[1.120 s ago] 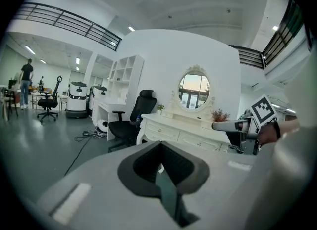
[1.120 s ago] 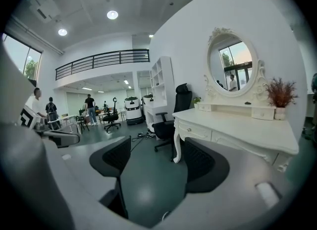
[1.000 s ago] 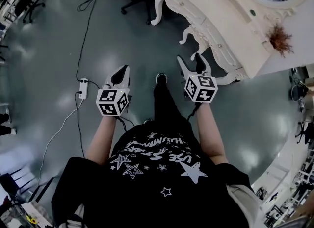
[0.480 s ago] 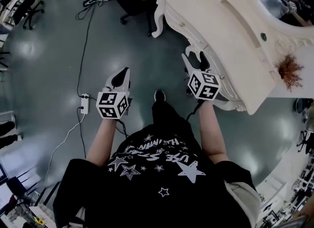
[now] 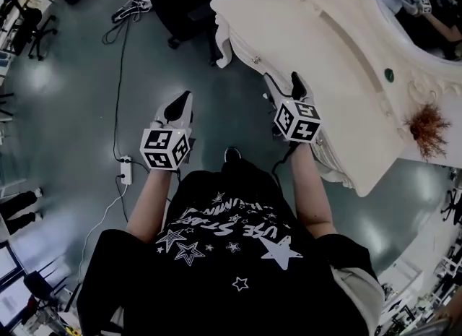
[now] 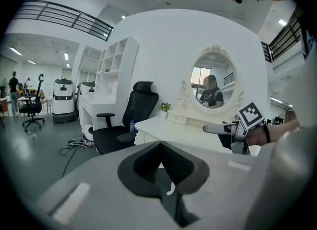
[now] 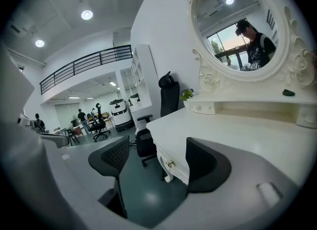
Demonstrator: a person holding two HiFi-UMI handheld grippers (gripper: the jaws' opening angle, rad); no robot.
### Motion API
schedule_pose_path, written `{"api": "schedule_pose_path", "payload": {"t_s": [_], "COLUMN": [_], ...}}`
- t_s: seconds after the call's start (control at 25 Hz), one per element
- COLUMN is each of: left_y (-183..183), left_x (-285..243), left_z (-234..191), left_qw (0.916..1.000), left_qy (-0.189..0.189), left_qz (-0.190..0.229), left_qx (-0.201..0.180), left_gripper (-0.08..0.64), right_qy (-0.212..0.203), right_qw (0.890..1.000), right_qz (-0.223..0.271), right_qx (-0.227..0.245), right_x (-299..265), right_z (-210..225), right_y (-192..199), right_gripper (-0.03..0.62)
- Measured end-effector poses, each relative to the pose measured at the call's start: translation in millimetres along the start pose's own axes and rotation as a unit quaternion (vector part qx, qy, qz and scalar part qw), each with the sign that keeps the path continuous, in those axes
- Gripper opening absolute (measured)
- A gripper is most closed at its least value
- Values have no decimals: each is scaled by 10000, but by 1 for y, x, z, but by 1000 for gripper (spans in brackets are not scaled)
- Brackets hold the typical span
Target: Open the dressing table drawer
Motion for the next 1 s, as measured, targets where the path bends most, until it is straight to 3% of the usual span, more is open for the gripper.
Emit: {"api": "schedule_pose_path", "payload": {"t_s": [0.36, 0.6, 0.8, 1.0], "left_y": [-33, -61, -91, -130], "left_x": [-71, -147, -229, -311], "left_z": [-13, -27, -49, -72], "left_qw": [9994, 9961, 9877, 9723], "left_qy": [297, 824, 1495, 2189], "left_qz": [-33, 17, -62, -240], "left_qx": [-168, -303, -453, -779], "left_gripper": [2, 2, 2, 2], "right_qy": [263, 715, 1332, 1967], "right_qw": [9993, 9962, 9880, 9743], "right_qz": [60, 147, 278, 348], "right_qx": [-267, -479, -729, -1038], "right_x": [-36, -66, -104, -152], "right_z": [33, 56, 71, 80], "right_y": [-16, -24, -41, -68], "right_gripper": [371, 371, 372, 373]}}
Point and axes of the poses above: the fingertips, and each gripper's own axes: x backward along the fingers, z to its right, y out of its underside, the point moved 10 cm from there along x, backward along the fingers, and after that the axes turned 6 degrees about -y, right-handed, at the moved point
